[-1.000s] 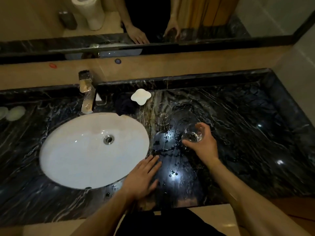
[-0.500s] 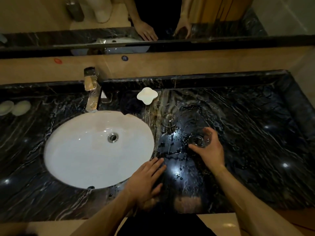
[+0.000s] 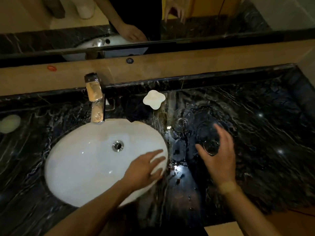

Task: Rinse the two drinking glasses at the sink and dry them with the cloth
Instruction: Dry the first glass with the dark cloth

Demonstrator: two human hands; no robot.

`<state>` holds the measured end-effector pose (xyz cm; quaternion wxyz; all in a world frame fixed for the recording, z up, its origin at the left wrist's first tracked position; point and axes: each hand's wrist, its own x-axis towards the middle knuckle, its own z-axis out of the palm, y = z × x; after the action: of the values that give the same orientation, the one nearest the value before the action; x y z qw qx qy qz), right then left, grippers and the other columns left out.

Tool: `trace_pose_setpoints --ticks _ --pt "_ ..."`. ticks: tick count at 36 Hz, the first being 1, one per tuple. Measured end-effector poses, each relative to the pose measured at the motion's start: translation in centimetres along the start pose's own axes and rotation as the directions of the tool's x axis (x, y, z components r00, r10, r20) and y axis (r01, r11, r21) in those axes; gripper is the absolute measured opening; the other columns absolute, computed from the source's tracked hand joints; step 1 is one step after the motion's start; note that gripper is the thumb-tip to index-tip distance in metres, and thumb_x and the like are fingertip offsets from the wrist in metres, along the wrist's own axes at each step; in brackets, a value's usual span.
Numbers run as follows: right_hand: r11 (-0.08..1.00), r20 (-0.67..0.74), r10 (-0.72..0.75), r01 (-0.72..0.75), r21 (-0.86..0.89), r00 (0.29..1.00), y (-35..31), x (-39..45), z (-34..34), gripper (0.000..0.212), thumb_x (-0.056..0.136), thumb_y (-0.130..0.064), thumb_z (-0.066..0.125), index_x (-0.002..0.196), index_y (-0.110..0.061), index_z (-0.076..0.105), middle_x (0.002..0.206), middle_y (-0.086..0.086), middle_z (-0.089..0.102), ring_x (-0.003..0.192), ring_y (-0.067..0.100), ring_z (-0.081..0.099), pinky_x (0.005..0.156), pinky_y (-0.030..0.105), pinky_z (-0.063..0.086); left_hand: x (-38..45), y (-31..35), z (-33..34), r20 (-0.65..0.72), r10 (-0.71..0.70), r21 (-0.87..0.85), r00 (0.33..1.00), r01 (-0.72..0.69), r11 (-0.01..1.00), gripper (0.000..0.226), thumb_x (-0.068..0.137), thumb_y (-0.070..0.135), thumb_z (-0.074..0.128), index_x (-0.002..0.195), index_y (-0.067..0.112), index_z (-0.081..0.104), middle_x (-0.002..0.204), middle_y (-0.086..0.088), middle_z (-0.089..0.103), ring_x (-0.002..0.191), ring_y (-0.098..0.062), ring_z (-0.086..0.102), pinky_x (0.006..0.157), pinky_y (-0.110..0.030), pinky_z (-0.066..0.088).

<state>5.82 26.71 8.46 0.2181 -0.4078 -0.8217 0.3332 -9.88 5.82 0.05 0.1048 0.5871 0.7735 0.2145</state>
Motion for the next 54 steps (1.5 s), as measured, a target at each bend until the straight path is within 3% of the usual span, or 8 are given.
trace_pose_setpoints --ticks 9,17,25,32,36,39,46,54 --pt "0.881 0.173 0.299 -0.341 0.328 0.938 -3.6 1.5 6.7 0.113 0.074 -0.025 0.086 0.157 -0.033 0.01 0.162 -0.001 0.023 0.147 0.015 0.025 0.117 0.031 0.023 8.1 -8.0 -6.7 -0.218 -0.339 0.08 0.915 0.362 0.929 0.08 0.084 0.038 0.071 0.152 0.02 0.032 0.158 -0.013 0.025 0.142 -0.034 0.029 0.11 -0.045 0.036" --pt "0.758 0.245 0.401 -0.47 0.452 0.883 -3.1 5.4 9.6 0.123 0.067 -0.012 0.09 0.156 -0.037 0.008 0.159 0.002 0.032 0.144 0.019 0.032 0.117 0.038 0.029 12.6 -12.6 -7.5 0.113 -0.681 -0.158 0.724 0.689 0.707 0.102 0.082 0.039 0.074 0.157 0.024 0.007 0.165 -0.007 0.0 0.149 -0.031 0.016 0.116 -0.047 0.029" --pt "0.741 0.196 0.425 -0.464 0.486 0.884 -2.2 6.7 10.9 0.091 0.069 -0.009 0.088 0.142 -0.029 0.037 0.14 -0.007 0.051 0.126 0.012 0.048 0.11 0.037 0.041 12.8 -12.6 -7.4 0.143 -0.668 -0.04 0.731 0.678 0.734 0.086 0.083 0.037 0.07 0.153 0.022 0.023 0.158 -0.009 0.026 0.139 -0.035 0.034 0.108 -0.052 0.038" --pt "0.764 0.175 0.387 -0.422 0.488 0.905 -1.9 6.6 10.7 0.078 0.07 -0.007 0.088 0.13 -0.032 0.044 0.129 -0.011 0.057 0.115 0.003 0.054 0.087 0.007 0.039 12.4 -11.9 -7.7 0.053 -0.681 -0.005 0.73 0.682 0.731 0.057 0.09 0.022 0.063 0.141 0.014 0.04 0.141 -0.015 0.041 0.123 -0.038 0.048 0.093 -0.047 0.047" --pt "0.786 0.188 0.36 -0.406 0.466 0.914 -2.6 5.9 10.0 0.077 0.071 -0.005 0.086 0.134 -0.024 0.046 0.112 -0.023 0.055 0.091 -0.024 0.054 0.071 -0.003 0.04 12.3 -11.0 -8.5 0.007 -0.731 -0.158 0.683 0.722 0.673 0.048 0.09 0.02 0.06 0.136 0.012 0.047 0.132 -0.019 0.046 0.111 -0.04 0.054 0.089 -0.041 0.046" --pt "0.805 0.199 0.337 -0.391 0.446 0.92 -3.1 4.9 9.4 0.073 0.072 -0.012 0.087 0.131 -0.029 0.047 0.118 -0.013 0.057 0.095 -0.014 0.052 0.067 -0.002 0.039 11.5 -9.6 -9.1 -0.049 -0.771 -0.344 0.635 0.714 0.61 0.045 0.086 0.019 0.064 0.129 0.012 0.055 0.122 -0.017 0.05 0.101 -0.035 0.056 0.082 -0.033 0.044" --pt "0.865 0.221 0.138 -0.226 0.448 0.966 -4.5 2.3 8.0 0.074 0.066 -0.014 0.09 0.12 -0.047 0.052 0.127 -0.009 0.057 0.115 0.011 0.059 0.098 0.038 0.052 7.3 -5.0 -10.3 -0.083 -0.828 -0.695 0.554 0.563 0.446 0.041 0.063 0.031 0.069 0.104 0.032 0.061 0.103 -0.005 0.062 0.086 -0.02 0.064 0.076 -0.041 0.058" --pt "0.924 0.195 -0.191 0.109 0.367 0.962 -7.6 0.2 5.8 0.082 0.062 -0.002 0.089 0.124 -0.037 0.05 0.125 0.001 0.049 0.111 -0.007 0.051 0.089 0.005 0.041 0.6 -1.0 -13.0 -0.093 -0.816 -0.855 0.571 0.374 0.359 0.036 0.08 -0.001 0.065 0.101 0.027 0.059 0.095 -0.004 0.067 0.083 -0.014 0.065 0.069 -0.028 0.055"
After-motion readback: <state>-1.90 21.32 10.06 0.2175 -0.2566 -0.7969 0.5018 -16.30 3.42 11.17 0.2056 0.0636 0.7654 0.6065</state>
